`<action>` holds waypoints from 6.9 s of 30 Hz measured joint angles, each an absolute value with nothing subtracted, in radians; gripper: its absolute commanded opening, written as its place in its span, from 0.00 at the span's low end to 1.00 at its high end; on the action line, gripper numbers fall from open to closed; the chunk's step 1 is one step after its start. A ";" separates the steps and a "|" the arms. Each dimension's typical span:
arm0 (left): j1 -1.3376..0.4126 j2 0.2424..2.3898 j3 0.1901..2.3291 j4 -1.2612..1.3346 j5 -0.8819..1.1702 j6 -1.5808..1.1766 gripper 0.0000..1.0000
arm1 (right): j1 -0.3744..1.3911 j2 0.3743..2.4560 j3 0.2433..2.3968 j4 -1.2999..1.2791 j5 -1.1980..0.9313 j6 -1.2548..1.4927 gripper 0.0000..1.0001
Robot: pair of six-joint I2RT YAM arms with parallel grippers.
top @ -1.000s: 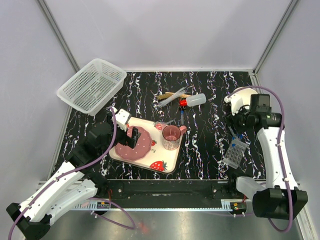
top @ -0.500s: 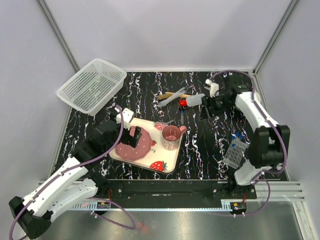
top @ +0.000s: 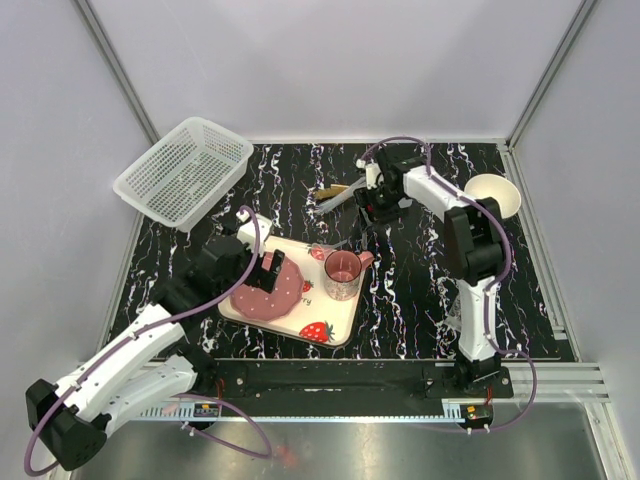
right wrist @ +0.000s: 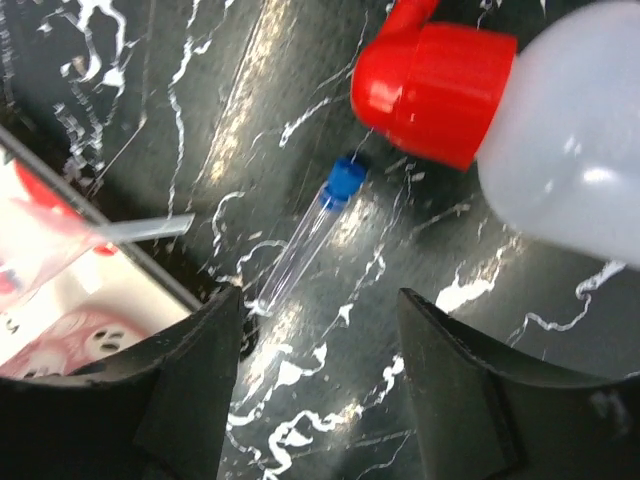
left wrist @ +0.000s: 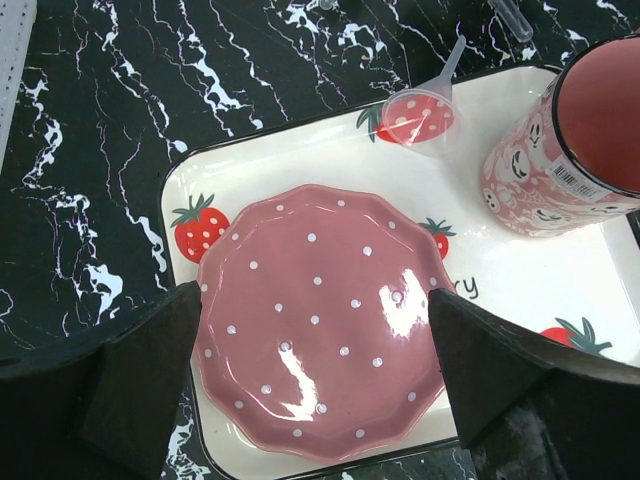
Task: Organize the chemistry lab equipment
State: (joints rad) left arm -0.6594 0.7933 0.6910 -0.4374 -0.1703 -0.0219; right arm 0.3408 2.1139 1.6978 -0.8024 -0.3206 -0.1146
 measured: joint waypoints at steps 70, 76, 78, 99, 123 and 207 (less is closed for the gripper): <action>-0.665 0.752 0.684 -0.091 0.282 -0.480 0.93 | 0.237 1.685 1.402 -0.793 -0.360 -0.141 0.14; -0.774 0.970 0.757 0.157 0.315 -0.690 0.88 | 0.219 1.398 1.402 -0.782 -0.577 -0.080 0.15; -0.813 1.072 0.805 0.222 0.306 -0.744 0.87 | 0.207 1.343 1.402 -0.782 -0.663 -0.051 0.15; -0.967 1.561 1.131 0.386 0.178 -0.902 0.24 | 0.067 1.166 1.212 -0.616 -1.023 0.231 0.16; -0.970 1.312 1.018 0.099 0.399 -0.393 0.07 | 0.117 1.209 1.431 -1.255 -1.089 -0.629 1.00; -0.668 0.811 0.791 -0.400 0.047 0.068 0.99 | -0.323 1.137 0.969 -0.990 -0.251 -0.516 0.16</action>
